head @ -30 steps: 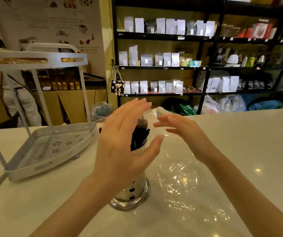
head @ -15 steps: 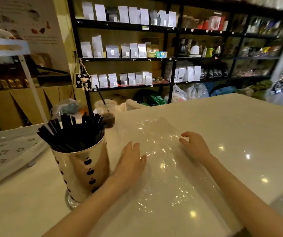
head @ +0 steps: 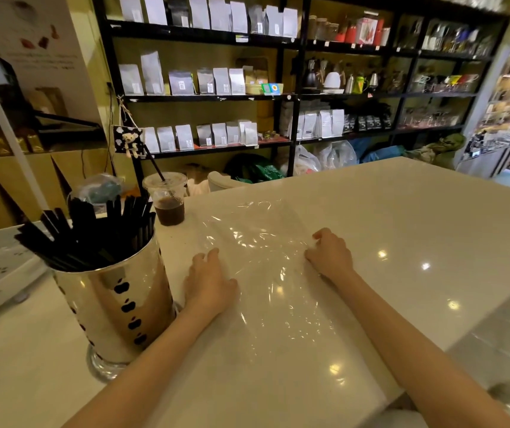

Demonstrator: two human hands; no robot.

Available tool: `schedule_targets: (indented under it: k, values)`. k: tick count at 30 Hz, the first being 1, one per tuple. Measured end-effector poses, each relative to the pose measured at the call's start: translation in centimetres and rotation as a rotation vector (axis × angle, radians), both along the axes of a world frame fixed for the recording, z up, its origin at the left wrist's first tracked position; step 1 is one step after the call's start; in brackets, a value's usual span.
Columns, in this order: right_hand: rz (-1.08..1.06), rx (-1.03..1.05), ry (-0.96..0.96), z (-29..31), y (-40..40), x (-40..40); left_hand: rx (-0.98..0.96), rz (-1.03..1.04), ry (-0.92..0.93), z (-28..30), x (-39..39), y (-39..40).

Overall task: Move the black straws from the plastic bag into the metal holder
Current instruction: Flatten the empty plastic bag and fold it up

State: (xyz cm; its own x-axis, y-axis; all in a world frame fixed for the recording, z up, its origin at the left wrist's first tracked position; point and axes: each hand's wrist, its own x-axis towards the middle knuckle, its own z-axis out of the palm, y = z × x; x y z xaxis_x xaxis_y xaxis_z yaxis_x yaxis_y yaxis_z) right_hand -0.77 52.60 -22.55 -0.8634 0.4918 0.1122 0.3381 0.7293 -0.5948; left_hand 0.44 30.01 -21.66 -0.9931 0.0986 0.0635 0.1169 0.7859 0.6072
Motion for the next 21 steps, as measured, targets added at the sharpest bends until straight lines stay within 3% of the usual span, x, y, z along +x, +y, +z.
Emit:
schedule_targets:
  k: [5, 8, 11, 16, 21]
  values:
    - [-0.055, -0.370, 0.252, 0.5, 0.8, 1.0, 0.792, 0.285, -0.119, 0.8, -0.8, 0.2]
    - [-0.040, -0.638, 0.361, 2.3, 1.9, 2.1, 1.026, 0.338, -0.153, 1.2, -0.6, 0.5]
    - [-0.037, -0.777, 0.428, 4.7, 3.1, 3.7, 1.099, 0.284, -0.162, 2.1, 0.0, 0.7]
    - [0.014, -0.703, 0.503, 8.0, 4.5, 6.4, 1.117, 0.145, -0.094, 4.7, 1.3, 1.1]
    - [0.056, -0.602, 0.541, 10.3, 4.6, 8.4, 0.915, 0.024, 0.159, 6.7, 2.2, 0.8]
